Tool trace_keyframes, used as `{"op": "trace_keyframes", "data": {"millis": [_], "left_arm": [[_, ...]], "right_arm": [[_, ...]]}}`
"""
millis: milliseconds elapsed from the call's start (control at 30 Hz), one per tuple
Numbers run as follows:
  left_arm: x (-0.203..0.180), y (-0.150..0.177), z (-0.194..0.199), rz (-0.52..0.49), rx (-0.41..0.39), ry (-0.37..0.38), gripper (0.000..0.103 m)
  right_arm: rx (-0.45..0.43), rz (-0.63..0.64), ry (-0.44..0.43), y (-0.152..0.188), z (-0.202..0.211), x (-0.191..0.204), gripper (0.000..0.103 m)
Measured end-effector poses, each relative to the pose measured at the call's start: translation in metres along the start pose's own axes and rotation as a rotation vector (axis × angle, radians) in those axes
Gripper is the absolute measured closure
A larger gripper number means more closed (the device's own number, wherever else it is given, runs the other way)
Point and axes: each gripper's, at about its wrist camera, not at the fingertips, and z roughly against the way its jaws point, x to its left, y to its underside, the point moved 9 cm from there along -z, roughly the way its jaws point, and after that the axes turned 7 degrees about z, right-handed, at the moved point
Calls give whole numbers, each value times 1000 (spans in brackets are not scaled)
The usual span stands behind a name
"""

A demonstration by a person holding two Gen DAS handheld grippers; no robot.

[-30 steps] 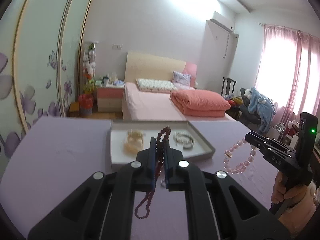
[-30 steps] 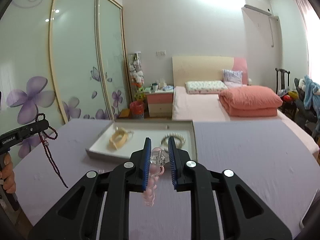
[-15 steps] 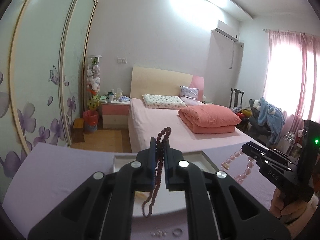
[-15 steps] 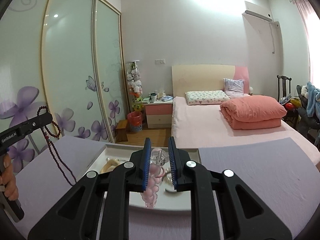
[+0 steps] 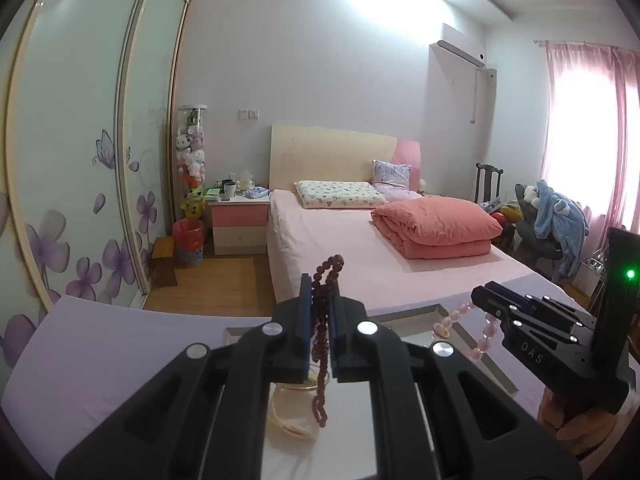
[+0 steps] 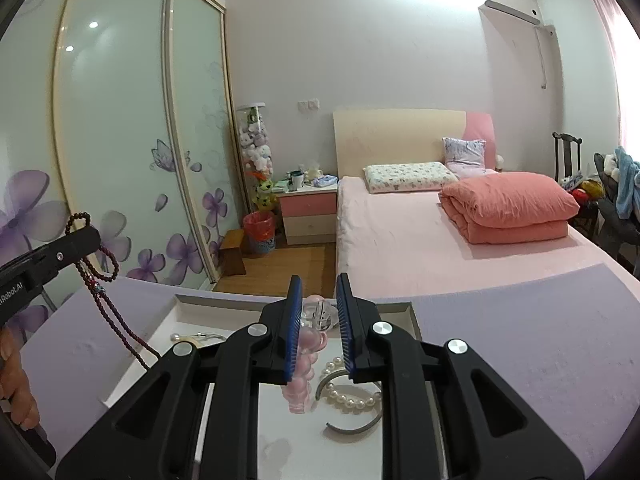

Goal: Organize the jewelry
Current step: 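Lower the red necklace and pink bracelet into the tray and open both tools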

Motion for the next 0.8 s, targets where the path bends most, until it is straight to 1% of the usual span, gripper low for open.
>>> {"op": "trace_keyframes", "data": {"millis": [367, 667, 700, 767, 800], "left_arm": [[15, 25, -39, 26, 49, -10, 95], [18, 39, -56, 28, 83, 0, 95], [17, 40, -58, 29, 86, 1, 93], [16, 42, -60, 26, 90, 8, 92], [16, 43, -60, 23, 90, 9, 89]], "right_arm": [[62, -10, 4, 19, -32, 3, 84], [60, -5, -2, 16, -37, 2, 83], [61, -6, -6, 17, -37, 2, 82], [58, -9, -7, 17, -36, 2, 70], [55, -9, -7, 17, -36, 2, 69]]}}
